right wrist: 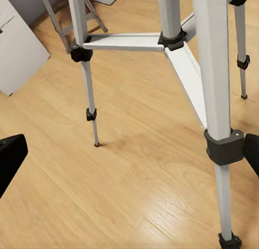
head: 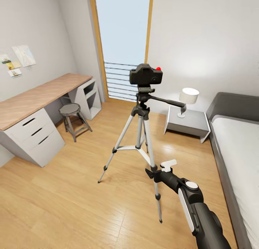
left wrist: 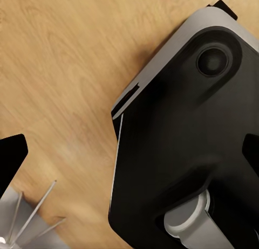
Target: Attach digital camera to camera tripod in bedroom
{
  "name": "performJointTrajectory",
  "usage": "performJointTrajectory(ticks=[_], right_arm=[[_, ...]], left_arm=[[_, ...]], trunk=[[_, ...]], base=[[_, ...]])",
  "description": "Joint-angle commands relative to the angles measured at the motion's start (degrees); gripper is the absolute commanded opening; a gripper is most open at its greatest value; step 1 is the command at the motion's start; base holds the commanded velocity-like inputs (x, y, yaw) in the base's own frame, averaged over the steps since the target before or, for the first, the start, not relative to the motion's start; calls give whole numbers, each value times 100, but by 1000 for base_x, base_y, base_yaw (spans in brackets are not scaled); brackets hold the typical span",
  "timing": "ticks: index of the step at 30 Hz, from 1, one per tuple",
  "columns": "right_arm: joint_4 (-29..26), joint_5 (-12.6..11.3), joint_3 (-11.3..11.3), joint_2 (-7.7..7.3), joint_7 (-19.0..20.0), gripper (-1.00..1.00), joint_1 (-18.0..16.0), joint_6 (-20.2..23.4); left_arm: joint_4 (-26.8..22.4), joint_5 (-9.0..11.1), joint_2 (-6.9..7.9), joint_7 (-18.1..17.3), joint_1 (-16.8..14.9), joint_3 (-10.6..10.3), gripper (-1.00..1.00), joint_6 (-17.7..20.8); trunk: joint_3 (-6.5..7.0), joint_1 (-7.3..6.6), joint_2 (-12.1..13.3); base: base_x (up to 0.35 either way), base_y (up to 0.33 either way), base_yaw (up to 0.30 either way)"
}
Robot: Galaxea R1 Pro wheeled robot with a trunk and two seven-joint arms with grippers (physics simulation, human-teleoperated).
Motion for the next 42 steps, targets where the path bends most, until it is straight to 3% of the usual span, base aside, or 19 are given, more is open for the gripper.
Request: performJointTrajectory(ticks=[1,42], right_arm=[[-8,57,-19,7,56,100,-4,22],[-7,43,-11,-13,50,100,-4,57]], left_arm=[[-3,33,3,20,-4,-48,100,21],[-3,33,10,20,-4,-46,100,10]], trunk=[[-9,2,-10],[-9,2,-10]], base=[[-48,0,0],[-5,0,0]])
